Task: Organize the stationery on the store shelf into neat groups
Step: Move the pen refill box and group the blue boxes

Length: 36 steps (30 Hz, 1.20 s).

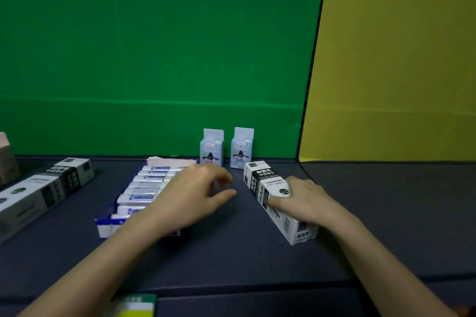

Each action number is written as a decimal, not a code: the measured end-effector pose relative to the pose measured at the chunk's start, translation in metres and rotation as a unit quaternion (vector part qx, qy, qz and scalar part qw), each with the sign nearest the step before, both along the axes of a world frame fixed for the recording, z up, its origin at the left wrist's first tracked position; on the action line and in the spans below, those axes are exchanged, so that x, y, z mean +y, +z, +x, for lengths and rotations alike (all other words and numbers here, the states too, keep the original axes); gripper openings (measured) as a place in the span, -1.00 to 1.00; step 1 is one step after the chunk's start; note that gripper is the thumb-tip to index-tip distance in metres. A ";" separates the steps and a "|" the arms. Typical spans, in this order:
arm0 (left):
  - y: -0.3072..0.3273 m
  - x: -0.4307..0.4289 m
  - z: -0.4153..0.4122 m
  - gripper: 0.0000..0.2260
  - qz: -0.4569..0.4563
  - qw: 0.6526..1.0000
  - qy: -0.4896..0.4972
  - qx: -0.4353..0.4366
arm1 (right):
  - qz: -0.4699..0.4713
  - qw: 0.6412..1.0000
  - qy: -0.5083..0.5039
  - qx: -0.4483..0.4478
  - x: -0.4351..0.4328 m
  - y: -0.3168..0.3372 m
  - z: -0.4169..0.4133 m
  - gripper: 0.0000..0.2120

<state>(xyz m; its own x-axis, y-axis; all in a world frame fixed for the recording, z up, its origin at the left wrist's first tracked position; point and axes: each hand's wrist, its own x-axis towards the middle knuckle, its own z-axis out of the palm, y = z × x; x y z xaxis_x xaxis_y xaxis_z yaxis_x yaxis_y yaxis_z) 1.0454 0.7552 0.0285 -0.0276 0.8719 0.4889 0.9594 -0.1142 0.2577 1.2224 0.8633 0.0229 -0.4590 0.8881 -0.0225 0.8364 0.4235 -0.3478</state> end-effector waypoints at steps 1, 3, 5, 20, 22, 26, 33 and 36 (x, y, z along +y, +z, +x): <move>-0.003 0.003 0.007 -0.79 0.001 1.000 0.008 -0.009 | -0.009 1.000 0.006 0.024 0.002 -0.001 0.006 -0.52; -0.009 0.007 0.018 -0.80 0.003 0.999 0.024 -0.029 | -0.030 0.996 0.021 0.082 0.007 -0.001 0.018 -0.57; -0.010 0.013 0.024 -0.79 0.004 0.998 0.047 -0.041 | -0.057 0.987 0.042 0.145 0.012 -0.001 0.029 -0.61; 0.026 0.104 -0.036 -0.10 -0.065 0.975 0.193 -0.089 | -0.165 0.885 0.106 0.422 0.045 0.001 0.049 -0.56; 0.025 0.112 -0.045 -0.07 -0.093 0.975 0.178 -0.098 | -0.164 0.883 0.108 0.426 0.049 0.001 0.049 -0.52; 0.025 0.124 -0.058 -0.25 -0.092 0.977 0.183 -0.056 | -0.158 0.880 0.096 0.437 0.057 0.000 0.048 -0.43; 0.028 0.122 -0.066 -0.39 -0.114 0.978 0.176 0.013 | -0.168 0.867 0.097 0.459 0.065 -0.001 0.047 -0.49; 0.031 0.118 -0.067 -0.50 -0.115 0.980 0.158 0.022 | -0.170 0.864 0.094 0.465 0.066 -0.003 0.048 -0.50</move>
<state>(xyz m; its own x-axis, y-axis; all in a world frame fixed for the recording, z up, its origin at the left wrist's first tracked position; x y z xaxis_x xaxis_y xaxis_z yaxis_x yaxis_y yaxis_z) 0.9781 0.8733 0.0590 -0.2967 0.9109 0.2867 0.9485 0.2463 0.1991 1.2701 0.9296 0.0201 -0.5550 0.8101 0.1887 0.0557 0.2626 -0.9633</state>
